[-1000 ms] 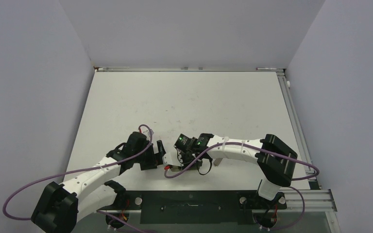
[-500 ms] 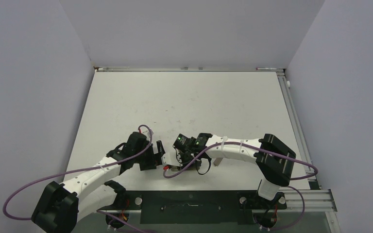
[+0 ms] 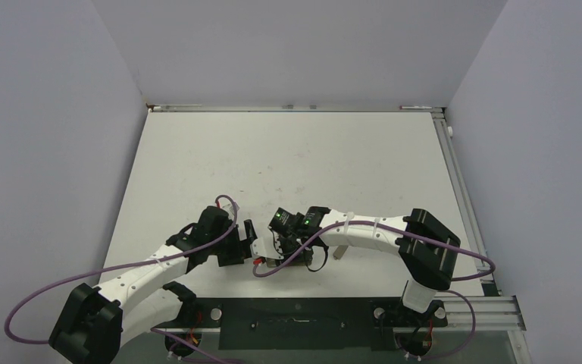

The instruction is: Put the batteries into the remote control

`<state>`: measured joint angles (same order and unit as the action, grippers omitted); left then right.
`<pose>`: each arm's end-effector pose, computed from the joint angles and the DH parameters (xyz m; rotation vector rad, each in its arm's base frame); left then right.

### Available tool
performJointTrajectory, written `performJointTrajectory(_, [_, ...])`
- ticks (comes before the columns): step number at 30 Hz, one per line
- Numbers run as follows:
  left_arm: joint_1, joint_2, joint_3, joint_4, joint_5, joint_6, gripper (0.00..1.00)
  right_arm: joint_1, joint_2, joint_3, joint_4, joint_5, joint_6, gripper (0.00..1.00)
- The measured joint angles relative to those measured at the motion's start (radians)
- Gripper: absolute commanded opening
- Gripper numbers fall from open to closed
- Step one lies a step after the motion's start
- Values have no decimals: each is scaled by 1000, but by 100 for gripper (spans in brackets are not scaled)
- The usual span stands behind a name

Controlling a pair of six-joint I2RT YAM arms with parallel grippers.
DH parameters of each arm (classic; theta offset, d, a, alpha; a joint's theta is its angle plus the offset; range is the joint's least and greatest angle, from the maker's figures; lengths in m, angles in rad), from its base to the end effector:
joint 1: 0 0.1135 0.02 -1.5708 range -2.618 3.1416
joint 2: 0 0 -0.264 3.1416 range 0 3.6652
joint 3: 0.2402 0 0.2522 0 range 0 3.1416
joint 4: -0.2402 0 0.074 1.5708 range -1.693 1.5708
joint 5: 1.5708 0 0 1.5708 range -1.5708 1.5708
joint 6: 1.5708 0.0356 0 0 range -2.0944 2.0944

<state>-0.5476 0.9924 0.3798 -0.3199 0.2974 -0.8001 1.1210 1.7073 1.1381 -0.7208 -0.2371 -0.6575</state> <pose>0.1439 -0.1000 0.1560 -0.2066 2.6861 -0.8698 0.1336 0.2960 0.1892 -2.2769 1.7844 0.4292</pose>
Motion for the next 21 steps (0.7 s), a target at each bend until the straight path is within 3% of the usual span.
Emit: performJointTrajectory(21, [-3,-1,-2,39,26,-7,91,13,-53,0,89,59,98,23])
